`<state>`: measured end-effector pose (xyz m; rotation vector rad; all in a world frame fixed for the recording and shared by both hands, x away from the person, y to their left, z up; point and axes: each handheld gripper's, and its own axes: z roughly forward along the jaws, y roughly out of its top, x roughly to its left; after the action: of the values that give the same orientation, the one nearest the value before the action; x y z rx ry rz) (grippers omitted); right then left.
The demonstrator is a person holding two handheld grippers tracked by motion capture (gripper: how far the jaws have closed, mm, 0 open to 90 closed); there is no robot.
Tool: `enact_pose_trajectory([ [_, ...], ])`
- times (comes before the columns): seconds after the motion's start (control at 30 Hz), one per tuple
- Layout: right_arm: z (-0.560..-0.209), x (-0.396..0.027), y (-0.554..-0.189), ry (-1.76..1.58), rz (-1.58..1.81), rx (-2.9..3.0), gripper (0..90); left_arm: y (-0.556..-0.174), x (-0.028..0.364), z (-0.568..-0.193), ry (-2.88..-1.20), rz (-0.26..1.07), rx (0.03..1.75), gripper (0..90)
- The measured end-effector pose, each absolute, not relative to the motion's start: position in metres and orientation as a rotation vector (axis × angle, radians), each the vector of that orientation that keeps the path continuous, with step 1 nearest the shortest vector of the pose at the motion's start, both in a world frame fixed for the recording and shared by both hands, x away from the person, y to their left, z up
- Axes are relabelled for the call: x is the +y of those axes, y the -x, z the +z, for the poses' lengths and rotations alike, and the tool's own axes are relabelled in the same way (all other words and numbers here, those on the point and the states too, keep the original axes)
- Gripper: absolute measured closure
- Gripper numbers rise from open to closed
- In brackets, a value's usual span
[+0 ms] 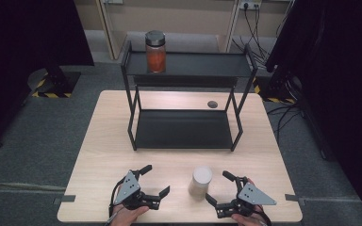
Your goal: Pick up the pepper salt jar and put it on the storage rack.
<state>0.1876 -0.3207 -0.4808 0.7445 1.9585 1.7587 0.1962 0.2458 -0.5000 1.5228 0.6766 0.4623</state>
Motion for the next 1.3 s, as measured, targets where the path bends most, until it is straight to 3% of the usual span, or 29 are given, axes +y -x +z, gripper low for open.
enact_pose_trajectory([
  [0.47, -0.477, -0.297, -0.200, -0.754, 1.721, 2.002, 2.2, -0.197, 0.247, -0.501, -1.525, 0.459, 0.677, 0.2],
  [0.7, -0.477, -0.289, -0.204, -0.778, 1.703, 2.008, 11.4, -0.197, 0.246, -0.502, -1.528, 0.453, 0.677, 0.3],
  [1.07, -0.474, -0.280, -0.207, -0.778, 1.656, 2.046, 33.8, -0.197, 0.246, -0.502, -1.529, 0.454, 0.677, 0.3],
  [1.3, -0.472, -0.278, -0.204, -0.754, 1.631, 2.046, 35.2, -0.196, 0.247, -0.502, -1.528, 0.457, 0.680, 0.3],
])
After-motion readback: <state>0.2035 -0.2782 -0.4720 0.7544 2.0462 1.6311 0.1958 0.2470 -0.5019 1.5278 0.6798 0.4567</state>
